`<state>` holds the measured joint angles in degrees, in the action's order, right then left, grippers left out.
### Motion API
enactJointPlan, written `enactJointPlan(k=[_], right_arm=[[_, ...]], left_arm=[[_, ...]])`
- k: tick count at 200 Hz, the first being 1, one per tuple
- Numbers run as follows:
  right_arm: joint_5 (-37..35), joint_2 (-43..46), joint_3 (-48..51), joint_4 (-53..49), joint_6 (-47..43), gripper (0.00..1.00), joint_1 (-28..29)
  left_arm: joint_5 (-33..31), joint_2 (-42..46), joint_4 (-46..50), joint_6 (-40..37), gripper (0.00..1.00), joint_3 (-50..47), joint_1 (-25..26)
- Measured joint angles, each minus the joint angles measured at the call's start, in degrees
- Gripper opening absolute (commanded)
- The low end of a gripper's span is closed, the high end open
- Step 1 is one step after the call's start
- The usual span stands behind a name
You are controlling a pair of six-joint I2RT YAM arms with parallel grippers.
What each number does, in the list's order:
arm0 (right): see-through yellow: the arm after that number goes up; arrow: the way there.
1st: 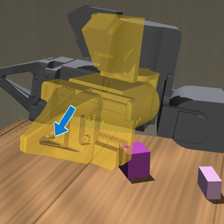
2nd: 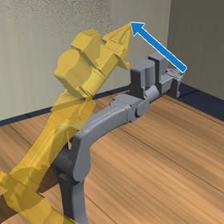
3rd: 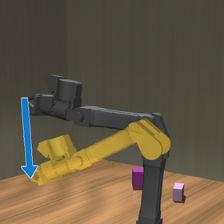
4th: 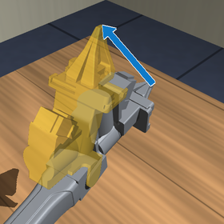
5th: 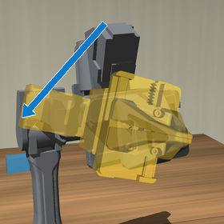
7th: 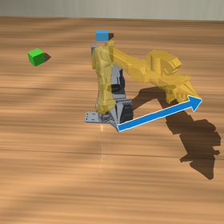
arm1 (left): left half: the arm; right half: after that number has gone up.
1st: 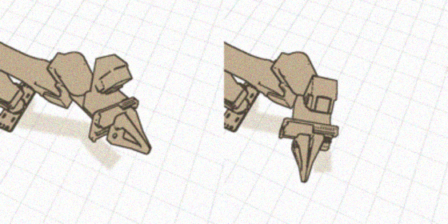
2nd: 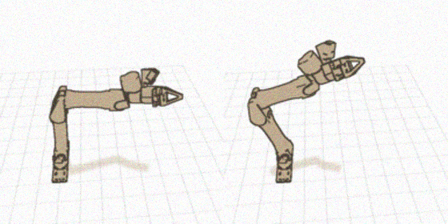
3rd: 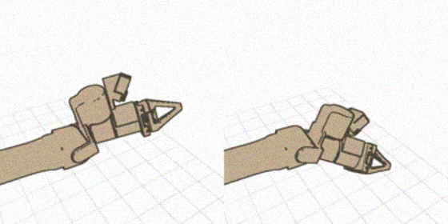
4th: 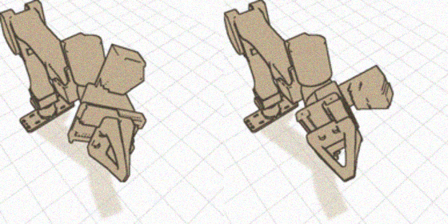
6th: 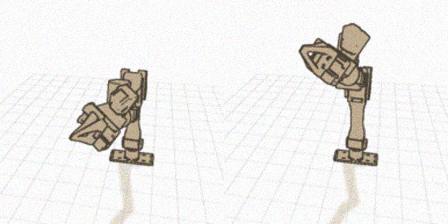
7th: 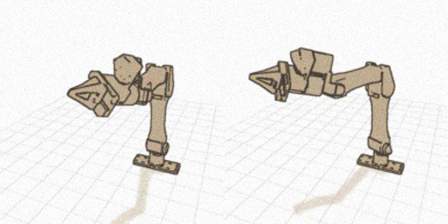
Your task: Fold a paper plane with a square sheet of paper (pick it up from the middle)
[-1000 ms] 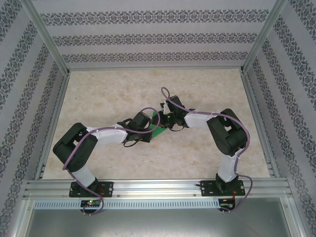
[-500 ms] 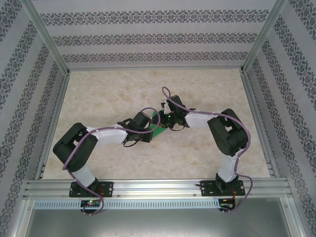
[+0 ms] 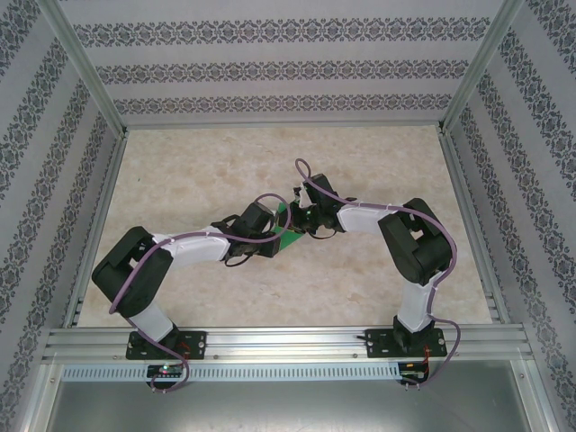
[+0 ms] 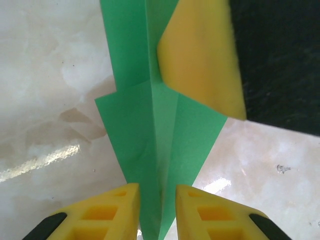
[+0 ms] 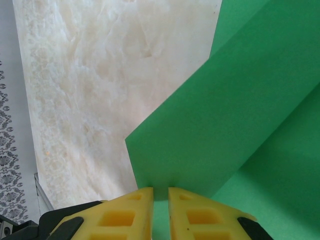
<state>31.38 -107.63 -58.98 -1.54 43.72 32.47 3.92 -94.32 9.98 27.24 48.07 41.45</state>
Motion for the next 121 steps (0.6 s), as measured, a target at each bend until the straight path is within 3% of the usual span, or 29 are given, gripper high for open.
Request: enactJointPlan(k=[101,121], right_arm=[[0.00,0.00,0.00,0.00,0.02,0.16,0.00],[0.00,0.00,0.00,0.00,0.02,0.16,0.00]], left_arm=[[0.26,-1.84,-0.02,-0.02,0.25,0.00,0.00],[0.31,-2.29,-0.02,0.02,0.20,0.02,0.00]])
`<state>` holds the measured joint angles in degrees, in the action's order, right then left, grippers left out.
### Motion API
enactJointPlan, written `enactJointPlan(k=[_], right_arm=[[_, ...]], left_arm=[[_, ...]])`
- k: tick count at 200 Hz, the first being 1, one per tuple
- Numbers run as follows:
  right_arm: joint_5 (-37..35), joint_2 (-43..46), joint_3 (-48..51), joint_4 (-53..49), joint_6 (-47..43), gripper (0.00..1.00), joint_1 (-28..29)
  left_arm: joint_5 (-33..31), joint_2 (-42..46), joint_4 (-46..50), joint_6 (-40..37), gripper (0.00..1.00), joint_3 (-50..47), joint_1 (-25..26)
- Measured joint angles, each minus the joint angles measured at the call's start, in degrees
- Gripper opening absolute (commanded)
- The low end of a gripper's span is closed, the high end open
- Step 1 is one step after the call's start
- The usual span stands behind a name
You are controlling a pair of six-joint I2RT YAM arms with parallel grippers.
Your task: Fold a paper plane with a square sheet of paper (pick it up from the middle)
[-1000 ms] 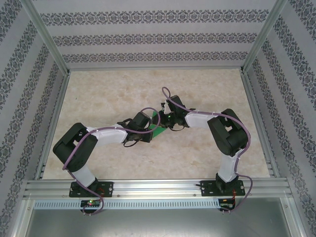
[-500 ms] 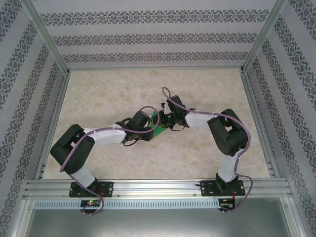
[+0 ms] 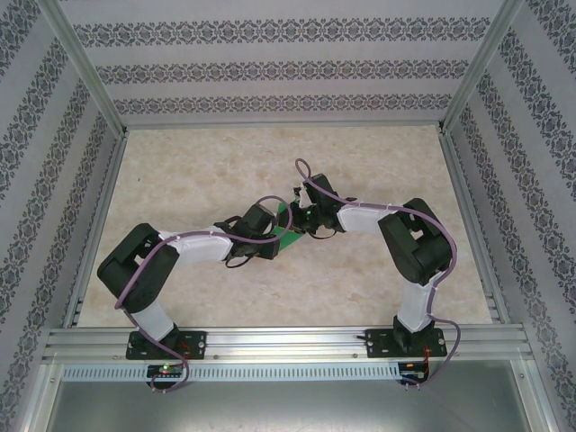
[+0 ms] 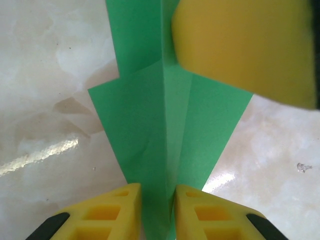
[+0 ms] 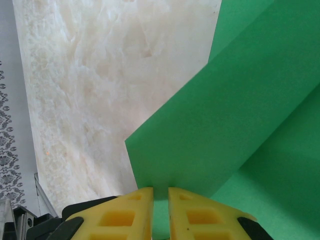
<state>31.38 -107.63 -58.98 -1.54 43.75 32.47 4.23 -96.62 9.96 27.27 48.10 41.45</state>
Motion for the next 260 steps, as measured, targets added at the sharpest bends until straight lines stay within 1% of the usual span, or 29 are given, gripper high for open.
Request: enactJointPlan(k=[28,62,94,126,165,216,239,260], right_arm=[[0.00,0.00,0.00,0.00,0.00,0.16,0.00],[0.00,0.00,0.00,0.00,0.00,0.17,0.00],[0.00,0.00,0.00,0.00,-0.02,0.18,0.00],[0.00,0.00,0.00,-0.09,-0.02,0.18,0.00],[-0.07,0.00,-0.02,-0.72,-0.04,0.18,0.00],[-1.99,1.62,0.59,-1.99,-0.42,0.19,-0.37],[-2.01,2.49,0.59,-2.23,-0.68,0.19,-0.39],[-3.08,3.67,0.79,-3.45,-1.40,0.18,-0.37]], left_arm=[[0.20,-0.17,0.00,-0.02,0.12,0.28,0.00],[0.39,-0.20,0.00,-0.04,0.07,0.42,0.00],[0.46,-0.20,-0.02,-0.02,0.00,0.42,0.00],[2.67,-0.20,-0.98,-0.02,0.00,0.39,-0.02],[9.25,-0.68,-5.01,0.63,0.00,-0.11,-0.48],[15.50,-2.36,-9.70,3.26,0.00,-3.19,-3.26],[17.35,-3.30,-12.07,4.04,0.00,-3.37,-3.54],[17.79,-3.41,-12.83,4.52,0.00,-3.65,-3.56]])
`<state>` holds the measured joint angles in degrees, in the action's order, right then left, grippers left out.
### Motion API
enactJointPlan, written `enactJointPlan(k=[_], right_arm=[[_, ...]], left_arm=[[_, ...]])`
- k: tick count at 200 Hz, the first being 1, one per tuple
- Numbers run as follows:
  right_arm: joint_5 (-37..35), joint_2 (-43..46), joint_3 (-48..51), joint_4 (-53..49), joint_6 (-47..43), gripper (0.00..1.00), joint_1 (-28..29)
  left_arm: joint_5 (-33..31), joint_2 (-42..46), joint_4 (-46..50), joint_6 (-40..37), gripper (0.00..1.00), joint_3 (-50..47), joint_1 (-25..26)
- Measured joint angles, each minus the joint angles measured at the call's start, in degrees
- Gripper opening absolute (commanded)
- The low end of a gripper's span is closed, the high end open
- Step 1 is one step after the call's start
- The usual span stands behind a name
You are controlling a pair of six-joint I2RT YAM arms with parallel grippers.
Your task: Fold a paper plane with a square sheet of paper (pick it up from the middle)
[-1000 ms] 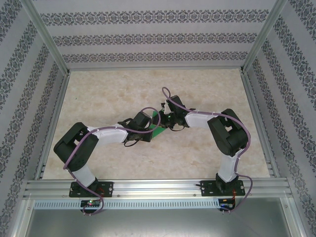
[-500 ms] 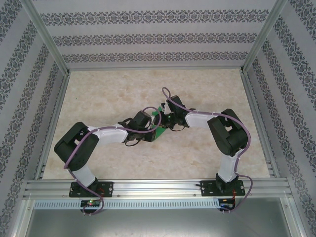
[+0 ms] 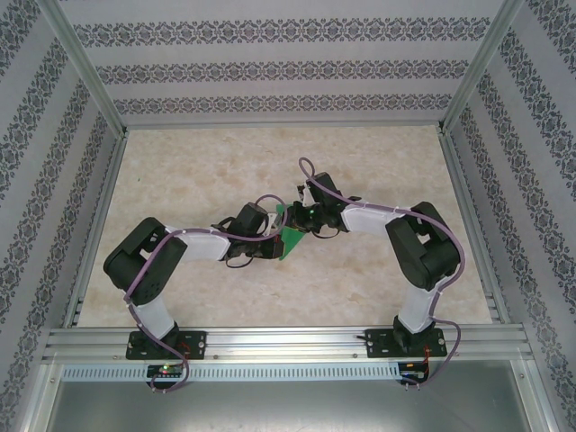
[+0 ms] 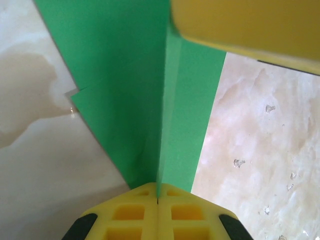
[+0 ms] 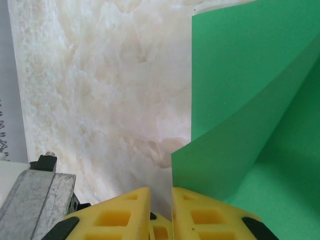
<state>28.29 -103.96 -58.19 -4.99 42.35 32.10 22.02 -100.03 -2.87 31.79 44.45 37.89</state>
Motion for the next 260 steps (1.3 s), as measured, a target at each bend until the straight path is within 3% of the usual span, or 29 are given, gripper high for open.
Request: enactJointPlan(k=[77,150,260], right_arm=[[-1.68,3.39,1.20,-0.81,-0.52,0.07,-0.37],[-0.15,3.39,1.60,-0.39,-1.27,0.08,-0.37],[4.59,-0.11,-0.37,-2.78,-5.42,0.09,-0.37]], left_arm=[[2.34,-0.07,0.96,-0.13,0.00,0.07,-0.76],[7.52,-0.26,0.74,0.94,0.00,-0.94,-3.39],[5.22,2.73,-2.10,4.96,0.00,-5.09,-3.39]])
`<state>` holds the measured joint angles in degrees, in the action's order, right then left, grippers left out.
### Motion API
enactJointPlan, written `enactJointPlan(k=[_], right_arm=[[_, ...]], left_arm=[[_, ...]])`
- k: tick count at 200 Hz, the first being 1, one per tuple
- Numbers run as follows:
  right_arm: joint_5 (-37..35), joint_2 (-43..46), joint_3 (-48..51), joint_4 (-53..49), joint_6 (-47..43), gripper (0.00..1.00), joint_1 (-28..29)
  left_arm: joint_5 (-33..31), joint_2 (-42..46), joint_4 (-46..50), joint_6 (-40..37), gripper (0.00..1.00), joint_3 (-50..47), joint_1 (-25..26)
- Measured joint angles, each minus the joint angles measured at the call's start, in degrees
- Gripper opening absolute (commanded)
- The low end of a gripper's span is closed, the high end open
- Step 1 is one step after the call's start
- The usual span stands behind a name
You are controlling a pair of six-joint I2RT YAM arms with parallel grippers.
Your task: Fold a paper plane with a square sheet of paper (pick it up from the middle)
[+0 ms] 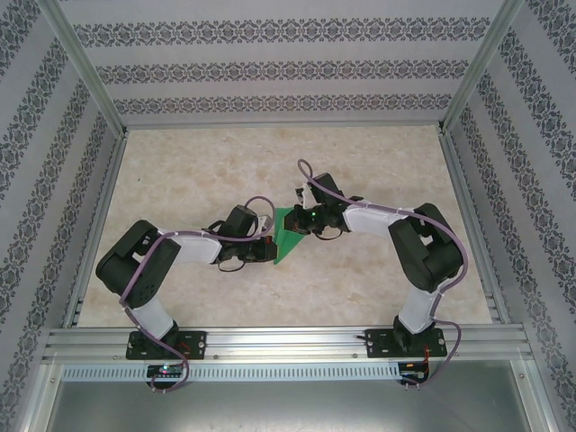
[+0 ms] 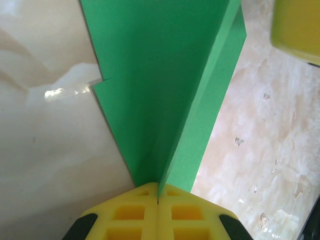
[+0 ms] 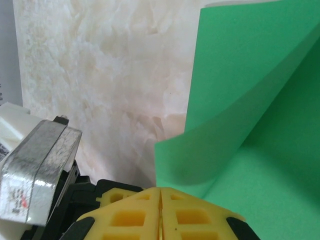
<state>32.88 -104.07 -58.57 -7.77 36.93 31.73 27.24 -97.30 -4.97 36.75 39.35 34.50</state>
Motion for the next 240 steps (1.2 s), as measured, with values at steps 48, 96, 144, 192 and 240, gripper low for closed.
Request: enactJointPlan(k=[48,96,144,192,240], right_arm=[[3.45,-4.57,-3.72,-0.26,-0.76,0.10,0.00],[4.98,-7.87,-5.62,0.02,-0.87,0.10,0.00],[5.64,-8.35,-5.86,0.04,-0.90,0.10,-0.02],[6.27,-9.22,-6.23,0.00,-0.96,0.10,-0.02],[6.29,-11.23,-7.13,0.02,-1.09,0.11,-0.02]], left_arm=[[-0.35,0.20,-0.22,0.48,0.00,-0.26,0.02],[-1.60,0.76,-1.20,1.49,0.12,-1.09,0.07],[-1.95,0.79,-0.31,1.95,0.16,-0.33,0.15],[-3.26,0.79,0.26,2.45,0.07,-0.02,0.13],[-3.37,0.74,0.26,2.51,0.00,0.04,0.13]])
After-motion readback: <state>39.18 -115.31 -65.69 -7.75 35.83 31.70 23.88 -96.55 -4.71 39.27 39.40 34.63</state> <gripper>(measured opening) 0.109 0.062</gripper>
